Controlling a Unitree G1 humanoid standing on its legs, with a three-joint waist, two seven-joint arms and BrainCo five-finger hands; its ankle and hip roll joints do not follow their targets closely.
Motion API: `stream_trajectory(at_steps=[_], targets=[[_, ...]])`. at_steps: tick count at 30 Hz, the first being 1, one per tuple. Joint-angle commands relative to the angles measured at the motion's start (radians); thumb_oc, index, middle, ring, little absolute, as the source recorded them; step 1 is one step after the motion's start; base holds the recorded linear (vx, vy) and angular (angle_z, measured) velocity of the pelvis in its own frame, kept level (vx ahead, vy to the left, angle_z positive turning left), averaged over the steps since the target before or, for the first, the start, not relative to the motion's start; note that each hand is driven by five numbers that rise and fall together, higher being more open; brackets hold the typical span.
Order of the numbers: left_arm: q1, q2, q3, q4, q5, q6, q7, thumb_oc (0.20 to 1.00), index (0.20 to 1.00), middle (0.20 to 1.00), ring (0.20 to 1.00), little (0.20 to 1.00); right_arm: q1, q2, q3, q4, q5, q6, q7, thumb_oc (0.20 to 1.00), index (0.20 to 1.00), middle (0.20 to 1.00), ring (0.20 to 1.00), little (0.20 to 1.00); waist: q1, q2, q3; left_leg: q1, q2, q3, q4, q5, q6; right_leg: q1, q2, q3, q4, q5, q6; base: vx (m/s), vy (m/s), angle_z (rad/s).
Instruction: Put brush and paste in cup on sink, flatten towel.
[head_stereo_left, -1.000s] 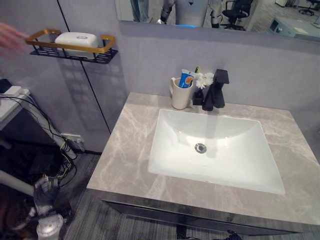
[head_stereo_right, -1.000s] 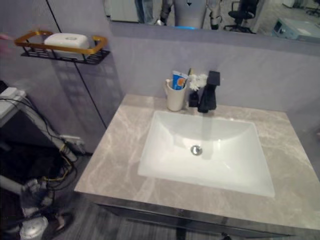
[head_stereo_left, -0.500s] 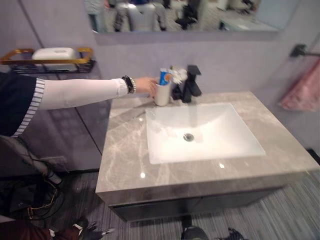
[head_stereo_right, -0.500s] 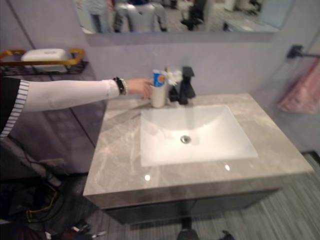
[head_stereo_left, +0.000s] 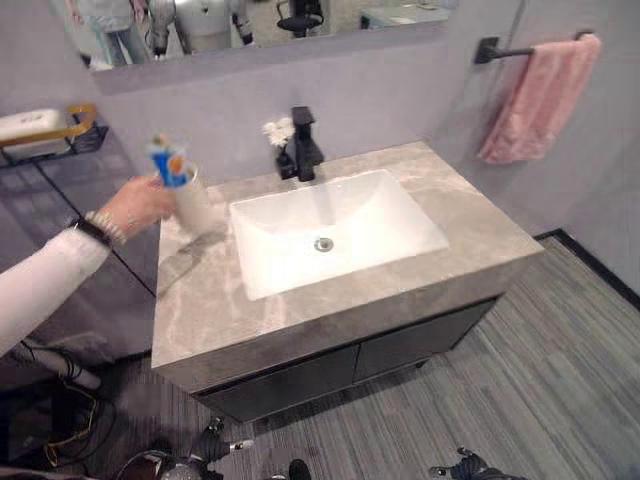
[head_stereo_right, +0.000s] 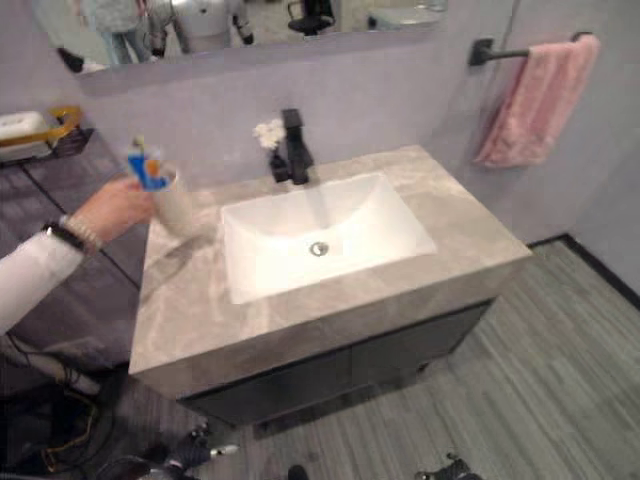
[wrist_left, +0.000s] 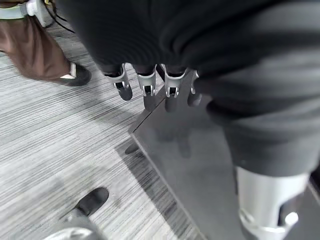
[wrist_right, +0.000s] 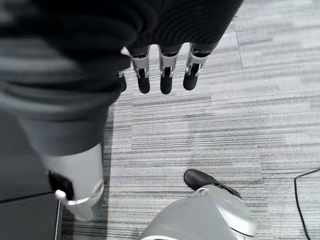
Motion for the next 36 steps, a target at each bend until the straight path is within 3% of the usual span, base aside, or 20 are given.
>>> stream_trajectory(at_steps=[1, 5, 9, 10, 11, 15, 18, 21, 26, 36], targets=[[-0.068, 0.008, 0.016, -0.016, -0.002, -0.026, 0.034, 1.000, 1.000, 1.000, 1.000, 1.000, -0.030, -0.052, 0.041, -0.002, 0.020, -0.019, -0.007, 1.000, 1.000, 1.000, 1.000, 1.000, -0.004, -0.048, 0.044, -0.093, -0.024, -0.089, -0.017, 0.072, -0.013, 0.002, 0.032, 0.008, -0.074, 0.088, 0.019, -0.21, -0.367, -0.48], [-0.101, -0.009, -0.011, -0.030, -0.019, -0.039, 0.041, 1.000, 1.000, 1.000, 1.000, 1.000, -0.017, -0.089, 0.053, 0.018, -0.004, -0.026, -0.009, 1.000, 1.000, 1.000, 1.000, 1.000, -0.008, -0.031, 0.076, -0.135, 0.017, -0.099, -0.035, 0.139, -0.060, 0.010, 0.061, -0.011, -0.156, 0.113, -0.002, -0.12, -0.188, -0.04], [-0.121, -0.021, -0.035, -0.055, -0.022, -0.042, 0.041, 1.000, 1.000, 1.000, 1.000, 1.000, -0.030, -0.116, 0.060, 0.059, -0.036, -0.021, -0.012, 1.000, 1.000, 1.000, 1.000, 1.000, -0.006, -0.025, 0.107, -0.152, 0.018, -0.139, -0.020, 0.149, -0.080, 0.006, 0.053, -0.032, -0.159, 0.123, -0.013, -0.15, -0.120, 0.14], [-0.123, -0.020, -0.038, -0.062, -0.025, -0.044, 0.038, 1.000, 1.000, 1.000, 1.000, 1.000, -0.033, -0.121, 0.070, 0.075, -0.056, -0.018, -0.010, 1.000, 1.000, 1.000, 1.000, 1.000, -0.008, -0.030, 0.109, -0.138, 0.004, -0.150, 0.004, 0.119, -0.073, 0.002, 0.044, -0.039, -0.159, 0.127, -0.014, -0.15, -0.077, 0.28], [-0.121, -0.019, -0.043, -0.096, -0.030, -0.044, 0.030, 1.000, 1.000, 1.000, 1.000, 1.000, -0.038, -0.127, 0.062, 0.081, -0.065, -0.016, -0.014, 1.000, 1.000, 1.000, 1.000, 1.000, -0.023, -0.037, 0.100, -0.115, -0.014, -0.124, 0.065, 0.050, -0.058, -0.019, 0.025, -0.055, -0.158, 0.146, -0.014, -0.16, -0.072, 0.48], [-0.117, -0.018, -0.039, -0.095, -0.022, -0.040, 0.025, 1.000, 1.000, 1.000, 1.000, 1.000, -0.038, -0.119, 0.047, 0.070, -0.046, -0.020, -0.016, 1.000, 1.000, 1.000, 1.000, 1.000, -0.044, -0.025, 0.063, -0.044, -0.044, -0.128, 0.045, -0.013, -0.046, -0.037, 0.024, -0.073, -0.174, 0.153, -0.012, -0.06, -0.012, 0.49], [-0.106, -0.020, -0.030, -0.046, 0.013, -0.025, 0.023, 1.000, 1.000, 1.000, 1.000, 1.000, -0.022, -0.090, 0.006, 0.006, 0.051, -0.034, -0.024, 1.000, 1.000, 1.000, 1.000, 1.000, -0.068, -0.011, 0.017, 0.010, -0.060, -0.162, -0.043, -0.010, -0.035, -0.036, 0.040, -0.059, -0.171, 0.157, -0.016, 0.06, 0.018, 0.43], [-0.111, -0.025, -0.028, 0.002, 0.041, -0.022, 0.037, 1.000, 1.000, 1.000, 1.000, 1.000, 0.005, -0.059, 0.018, -0.017, 0.059, -0.036, -0.014, 1.000, 1.000, 1.000, 1.000, 1.000, -0.073, -0.017, 0.002, 0.035, -0.064, -0.137, -0.055, -0.025, -0.026, -0.029, 0.039, -0.031, -0.183, 0.171, -0.005, 0.02, 0.041, -0.28], [-0.140, -0.034, -0.034, 0.037, 0.048, -0.029, 0.047, 1.000, 1.000, 1.000, 1.000, 1.000, 0.034, -0.038, 0.017, 0.041, 0.049, -0.030, -0.006, 1.000, 1.000, 1.000, 1.000, 1.000, -0.081, -0.027, -0.006, 0.061, -0.067, -0.109, -0.067, -0.042, -0.016, -0.024, 0.037, -0.002, -0.188, 0.182, 0.003, 0.02, 0.031, -0.43], [-0.140, -0.033, -0.035, 0.040, 0.051, -0.030, 0.044, 1.000, 1.000, 1.000, 1.000, 1.000, 0.031, -0.031, 0.012, 0.087, 0.033, -0.026, -0.004, 1.000, 1.000, 1.000, 1.000, 1.000, -0.070, -0.035, -0.004, 0.066, -0.080, -0.111, -0.073, -0.057, -0.004, -0.019, 0.023, -0.006, -0.190, 0.188, 0.019, 0.01, 0.035, -0.07]])
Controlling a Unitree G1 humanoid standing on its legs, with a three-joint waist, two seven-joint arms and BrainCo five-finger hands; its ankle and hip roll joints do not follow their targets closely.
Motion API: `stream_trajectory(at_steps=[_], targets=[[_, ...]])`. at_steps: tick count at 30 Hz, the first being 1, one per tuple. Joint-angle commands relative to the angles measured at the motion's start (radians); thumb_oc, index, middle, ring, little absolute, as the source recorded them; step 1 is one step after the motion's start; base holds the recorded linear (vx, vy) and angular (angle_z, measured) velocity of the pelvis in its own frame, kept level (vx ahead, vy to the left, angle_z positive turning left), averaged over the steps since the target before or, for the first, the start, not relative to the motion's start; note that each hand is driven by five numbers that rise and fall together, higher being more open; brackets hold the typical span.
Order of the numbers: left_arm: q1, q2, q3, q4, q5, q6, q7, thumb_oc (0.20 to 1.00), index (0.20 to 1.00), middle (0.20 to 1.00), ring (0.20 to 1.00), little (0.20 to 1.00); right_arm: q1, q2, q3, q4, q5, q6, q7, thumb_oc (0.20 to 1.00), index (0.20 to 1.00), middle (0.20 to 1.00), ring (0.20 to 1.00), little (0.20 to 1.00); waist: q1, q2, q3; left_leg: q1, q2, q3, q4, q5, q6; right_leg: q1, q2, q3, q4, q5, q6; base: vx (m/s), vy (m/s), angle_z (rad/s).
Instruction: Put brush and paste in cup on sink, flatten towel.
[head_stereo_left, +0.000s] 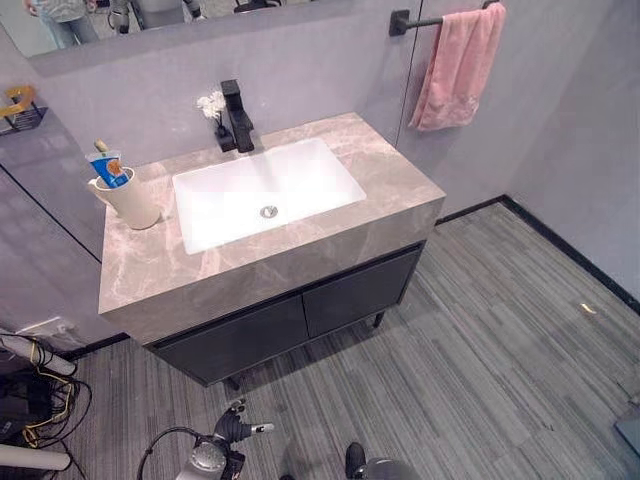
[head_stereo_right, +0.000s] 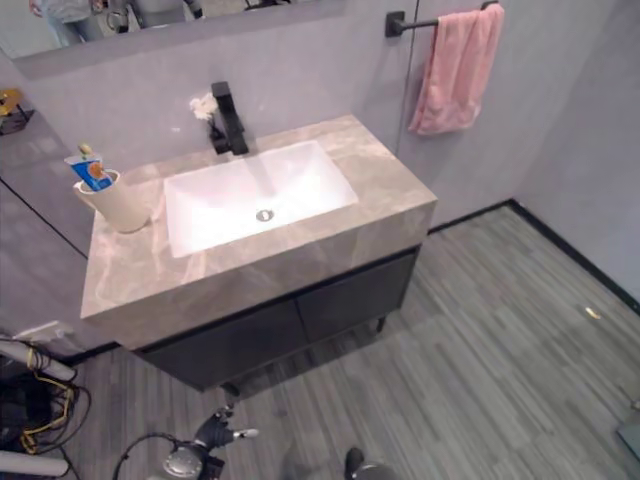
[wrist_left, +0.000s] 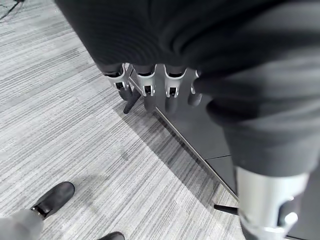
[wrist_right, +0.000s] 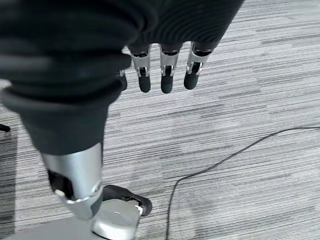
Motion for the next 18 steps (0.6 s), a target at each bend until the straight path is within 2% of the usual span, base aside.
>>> stream_trajectory(at_steps=[1, 12, 14, 18], targets=[[-0.002, 0.003, 0.034, 0.001, 0.021, -0.024, 0.008, 1.000, 1.000, 1.000, 1.000, 1.000, -0.048, -0.007, 0.015, 0.014, 0.007, -0.012, -0.005, 1.000, 1.000, 1.000, 1.000, 1.000, -0.009, -0.032, -0.010, -0.038, -0.058, -0.023, 0.020, 0.000, 0.013, 0.153, -0.056, 0.029, -0.161, 0.035, 0.098, 0.05, 0.062, 0.15], [-0.003, 0.015, 0.032, -0.008, 0.038, -0.024, 0.019, 1.000, 1.000, 1.000, 1.000, 1.000, -0.078, 0.006, 0.030, -0.045, 0.029, -0.020, -0.006, 1.000, 1.000, 1.000, 1.000, 1.000, 0.008, -0.040, -0.020, -0.020, -0.074, -0.015, 0.002, -0.013, 0.031, 0.151, -0.077, 0.028, -0.144, 0.046, 0.125, 0.01, 0.051, 0.04], [-0.007, 0.009, 0.037, -0.010, -0.005, -0.029, 0.006, 1.000, 1.000, 1.000, 1.000, 1.000, -0.084, 0.018, 0.051, -0.033, 0.009, -0.013, 0.002, 1.000, 1.000, 1.000, 1.000, 1.000, 0.015, -0.043, -0.022, -0.018, -0.076, -0.016, -0.004, -0.011, 0.034, 0.150, -0.084, 0.019, -0.135, 0.046, 0.129, 0.00, 0.054, -0.02], [0.001, 0.019, 0.023, -0.066, 0.000, -0.031, -0.004, 1.000, 1.000, 1.000, 1.000, 1.000, -0.101, 0.026, 0.080, -0.013, -0.032, -0.005, 0.009, 1.000, 1.000, 1.000, 1.000, 1.000, 0.027, -0.051, -0.028, -0.013, -0.084, -0.042, -0.011, -0.011, 0.038, 0.160, -0.094, -0.008, -0.126, 0.040, 0.132, 0.01, 0.053, 0.03]])
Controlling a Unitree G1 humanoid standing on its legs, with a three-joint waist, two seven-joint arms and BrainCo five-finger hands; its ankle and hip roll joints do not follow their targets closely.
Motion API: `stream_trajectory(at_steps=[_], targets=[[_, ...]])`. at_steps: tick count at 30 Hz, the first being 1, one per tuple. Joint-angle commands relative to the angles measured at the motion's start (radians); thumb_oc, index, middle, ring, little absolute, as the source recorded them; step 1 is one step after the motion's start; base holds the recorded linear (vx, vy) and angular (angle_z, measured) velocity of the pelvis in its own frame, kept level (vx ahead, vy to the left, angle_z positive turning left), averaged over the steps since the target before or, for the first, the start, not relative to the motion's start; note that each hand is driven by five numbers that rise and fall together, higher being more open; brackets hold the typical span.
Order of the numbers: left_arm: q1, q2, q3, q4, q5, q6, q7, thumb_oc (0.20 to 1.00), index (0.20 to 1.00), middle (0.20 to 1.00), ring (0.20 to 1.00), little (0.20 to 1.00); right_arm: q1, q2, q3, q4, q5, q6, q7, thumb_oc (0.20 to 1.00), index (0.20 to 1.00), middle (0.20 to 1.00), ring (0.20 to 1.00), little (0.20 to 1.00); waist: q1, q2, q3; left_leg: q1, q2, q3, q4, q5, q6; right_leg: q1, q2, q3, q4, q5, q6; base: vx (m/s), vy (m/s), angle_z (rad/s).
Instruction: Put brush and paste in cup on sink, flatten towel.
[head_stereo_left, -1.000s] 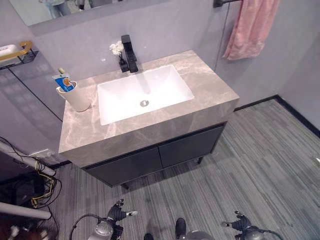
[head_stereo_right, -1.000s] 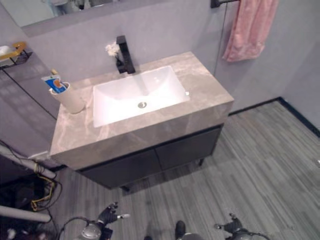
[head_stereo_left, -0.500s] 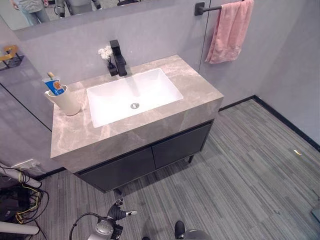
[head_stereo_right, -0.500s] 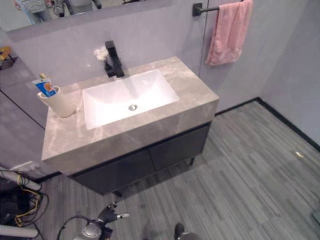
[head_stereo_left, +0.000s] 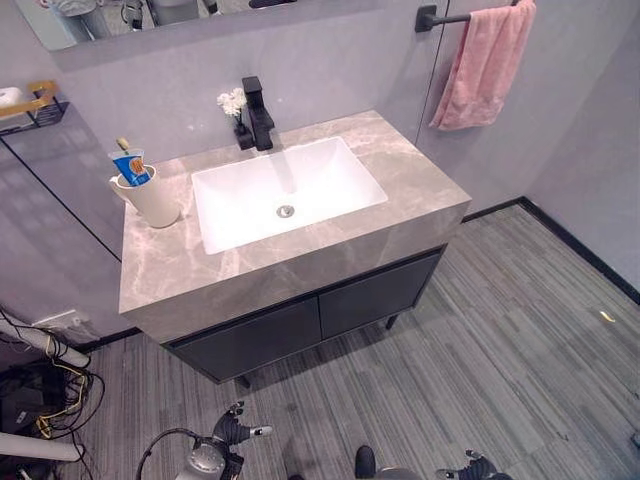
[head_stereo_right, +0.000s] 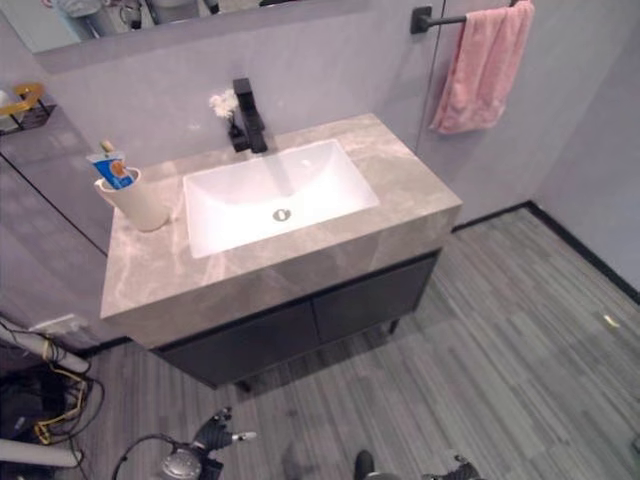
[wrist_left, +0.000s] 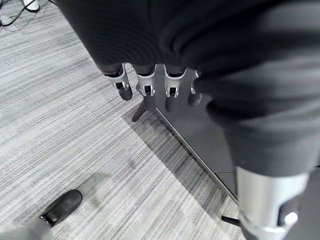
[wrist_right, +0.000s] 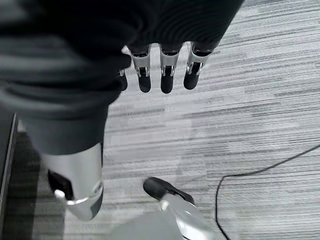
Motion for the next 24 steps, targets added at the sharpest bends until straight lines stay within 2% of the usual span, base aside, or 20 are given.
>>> stream_trajectory(at_steps=[1, 8, 13, 24], targets=[[0.005, 0.018, 0.021, -0.089, -0.016, -0.031, -0.006, 1.000, 1.000, 1.000, 1.000, 1.000, -0.042, 0.011, 0.046, 0.045, -0.040, -0.002, 0.005, 1.000, 1.000, 1.000, 1.000, 1.000, 0.017, -0.048, -0.030, -0.038, -0.060, -0.031, -0.003, 0.009, 0.019, 0.064, -0.081, -0.001, 0.016, -0.028, 0.107, -0.01, 0.046, 0.13], [0.049, 0.041, 0.014, -0.144, 0.042, -0.016, -0.007, 1.000, 1.000, 1.000, 1.000, 1.000, -0.095, 0.028, 0.097, 0.008, -0.072, 0.001, 0.000, 1.000, 1.000, 1.000, 1.000, 1.000, 0.068, -0.061, -0.034, -0.047, -0.082, -0.110, -0.002, 0.013, 0.029, 0.083, -0.113, -0.090, 0.053, -0.049, 0.111, 0.00, 0.037, 0.44], [0.069, 0.046, 0.028, -0.130, 0.037, -0.011, -0.007, 1.000, 1.000, 1.000, 1.000, 1.000, -0.123, 0.042, 0.102, -0.011, -0.045, 0.002, 0.003, 1.000, 1.000, 1.000, 1.000, 1.000, 0.086, -0.064, -0.040, -0.042, -0.096, -0.144, 0.000, 0.012, 0.035, 0.090, -0.126, -0.126, 0.085, -0.065, 0.108, 0.02, 0.025, 0.42], [0.087, 0.055, 0.031, -0.142, 0.028, -0.011, -0.015, 1.000, 1.000, 1.000, 1.000, 1.000, -0.113, 0.050, 0.110, -0.002, -0.057, 0.008, 0.006, 1.000, 1.000, 1.000, 1.000, 1.000, 0.107, -0.071, -0.042, -0.037, -0.106, -0.178, 0.006, 0.004, 0.049, 0.102, -0.144, -0.159, 0.118, -0.073, 0.113, 0.03, 0.020, 0.15]])
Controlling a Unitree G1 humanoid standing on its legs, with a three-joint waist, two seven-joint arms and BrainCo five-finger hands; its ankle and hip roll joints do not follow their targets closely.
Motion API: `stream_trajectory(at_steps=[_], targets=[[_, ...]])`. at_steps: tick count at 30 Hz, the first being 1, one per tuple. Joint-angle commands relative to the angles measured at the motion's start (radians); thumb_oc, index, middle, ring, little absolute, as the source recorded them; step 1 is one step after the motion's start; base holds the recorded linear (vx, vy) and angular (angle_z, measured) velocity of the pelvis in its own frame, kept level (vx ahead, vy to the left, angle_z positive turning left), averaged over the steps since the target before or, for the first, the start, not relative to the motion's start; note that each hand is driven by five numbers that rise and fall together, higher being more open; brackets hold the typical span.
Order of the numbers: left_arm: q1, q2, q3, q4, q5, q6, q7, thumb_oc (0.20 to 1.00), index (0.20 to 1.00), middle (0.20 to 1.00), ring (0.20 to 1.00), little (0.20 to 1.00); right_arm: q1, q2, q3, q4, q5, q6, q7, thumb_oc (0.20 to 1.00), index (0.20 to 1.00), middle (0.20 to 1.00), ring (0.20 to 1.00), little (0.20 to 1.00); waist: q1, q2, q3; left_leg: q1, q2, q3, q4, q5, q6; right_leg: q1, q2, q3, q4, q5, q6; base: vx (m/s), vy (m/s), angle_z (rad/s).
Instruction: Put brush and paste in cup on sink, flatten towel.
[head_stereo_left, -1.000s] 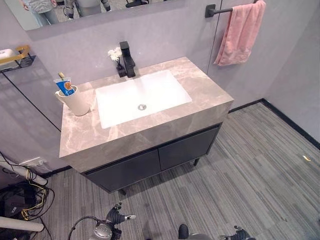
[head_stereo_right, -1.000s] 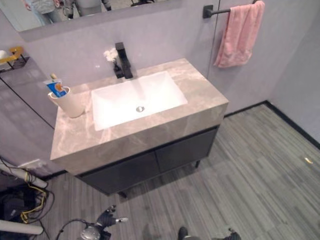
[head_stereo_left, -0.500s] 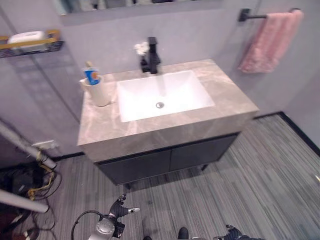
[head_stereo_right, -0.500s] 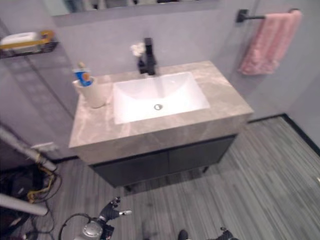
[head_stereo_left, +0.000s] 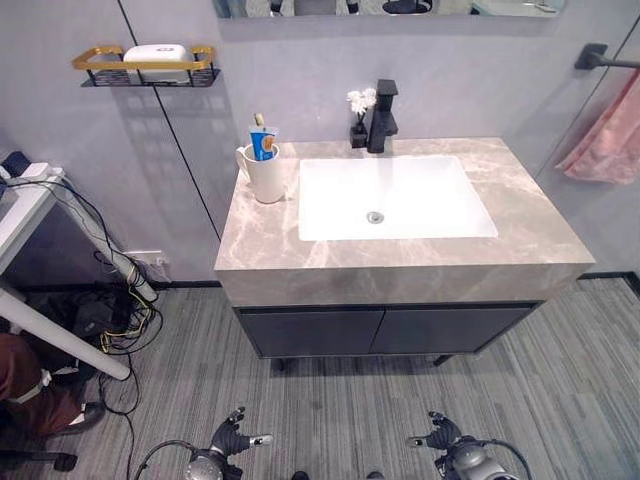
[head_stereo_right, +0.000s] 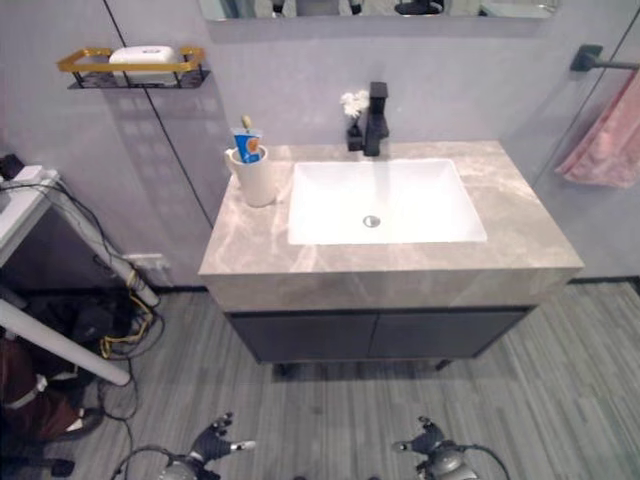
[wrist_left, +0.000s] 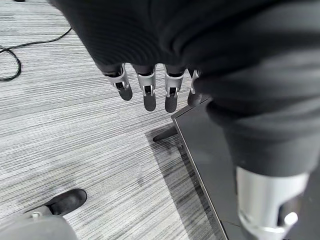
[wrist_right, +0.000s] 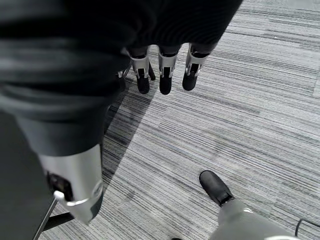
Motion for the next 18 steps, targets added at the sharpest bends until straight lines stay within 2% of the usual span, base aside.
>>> stream_trajectory(at_steps=[1, 9, 13, 17, 18], targets=[[-0.027, 0.025, 0.022, -0.002, 0.002, -0.018, -0.008, 1.000, 1.000, 1.000, 1.000, 1.000, -0.005, 0.003, 0.030, 0.046, -0.001, 0.000, 0.004, 1.000, 1.000, 1.000, 1.000, 1.000, 0.009, -0.030, -0.027, -0.037, -0.048, 0.043, 0.020, -0.016, 0.031, 0.009, -0.066, 0.057, 0.119, -0.034, 0.071, 0.03, 0.030, 0.02], [-0.030, 0.042, 0.025, -0.022, 0.009, -0.017, -0.009, 1.000, 1.000, 1.000, 1.000, 1.000, -0.001, 0.004, 0.015, 0.045, 0.010, 0.003, 0.003, 1.000, 1.000, 1.000, 1.000, 1.000, 0.014, -0.041, -0.020, -0.040, -0.060, 0.034, 0.049, -0.041, 0.046, -0.002, -0.088, 0.065, 0.173, -0.016, 0.082, 0.03, 0.059, 0.01], [-0.026, 0.059, 0.033, -0.047, 0.012, -0.015, -0.007, 1.000, 1.000, 1.000, 1.000, 1.000, -0.008, -0.002, -0.001, 0.035, 0.029, 0.002, 0.000, 1.000, 1.000, 1.000, 1.000, 1.000, 0.007, -0.031, 0.003, -0.036, -0.070, 0.018, 0.076, -0.056, 0.064, -0.053, -0.106, 0.092, 0.314, 0.025, 0.089, 0.02, 0.114, 0.01], [-0.020, 0.067, 0.036, -0.059, 0.012, -0.012, -0.008, 1.000, 1.000, 1.000, 1.000, 1.000, -0.009, -0.008, -0.015, 0.022, 0.052, -0.003, -0.005, 1.000, 1.000, 1.000, 1.000, 1.000, -0.005, -0.020, 0.026, -0.028, -0.073, 0.005, 0.085, -0.062, 0.075, -0.099, -0.091, 0.129, 0.419, 0.033, 0.088, 0.02, 0.087, 0.16], [-0.016, 0.068, 0.036, -0.057, 0.017, -0.009, -0.009, 1.000, 1.000, 1.000, 1.000, 1.000, -0.007, -0.011, -0.019, 0.011, 0.064, -0.003, -0.004, 1.000, 1.000, 1.000, 1.000, 1.000, -0.023, -0.019, 0.027, -0.016, -0.075, -0.011, 0.074, -0.058, 0.073, -0.132, -0.034, 0.189, 0.425, 0.009, 0.076, 0.11, 0.046, 0.25]])
